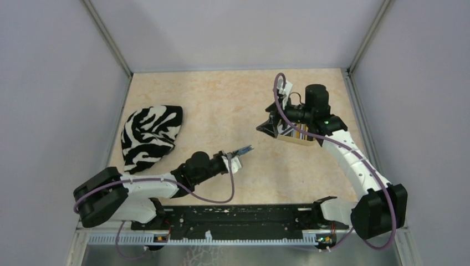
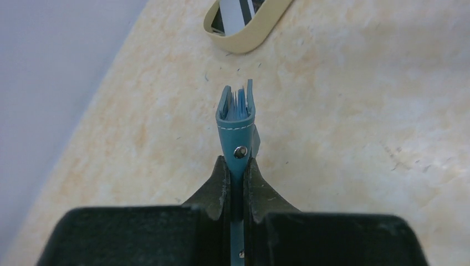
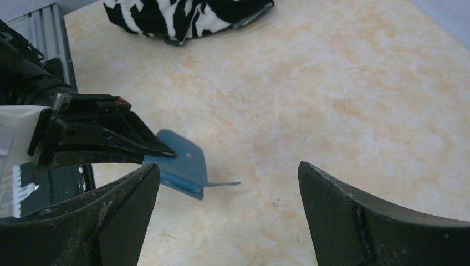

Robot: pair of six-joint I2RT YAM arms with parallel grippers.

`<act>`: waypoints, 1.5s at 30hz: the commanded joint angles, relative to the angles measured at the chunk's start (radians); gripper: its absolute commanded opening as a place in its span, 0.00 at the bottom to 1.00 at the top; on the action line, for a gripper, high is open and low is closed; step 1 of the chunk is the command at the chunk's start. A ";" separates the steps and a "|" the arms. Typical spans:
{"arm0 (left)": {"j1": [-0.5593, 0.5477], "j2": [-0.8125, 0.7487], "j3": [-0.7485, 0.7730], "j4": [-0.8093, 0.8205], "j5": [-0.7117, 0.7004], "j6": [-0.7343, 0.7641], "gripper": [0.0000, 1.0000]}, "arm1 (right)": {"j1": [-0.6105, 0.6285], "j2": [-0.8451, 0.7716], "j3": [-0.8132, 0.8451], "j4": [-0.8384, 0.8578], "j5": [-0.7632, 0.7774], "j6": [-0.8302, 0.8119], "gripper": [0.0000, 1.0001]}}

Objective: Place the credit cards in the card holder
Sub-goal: Turn over the card holder at the center of the board.

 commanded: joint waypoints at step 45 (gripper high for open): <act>-0.038 -0.079 0.211 -0.311 0.295 -0.643 0.89 | -0.028 0.093 -0.289 0.098 -0.143 -0.409 0.89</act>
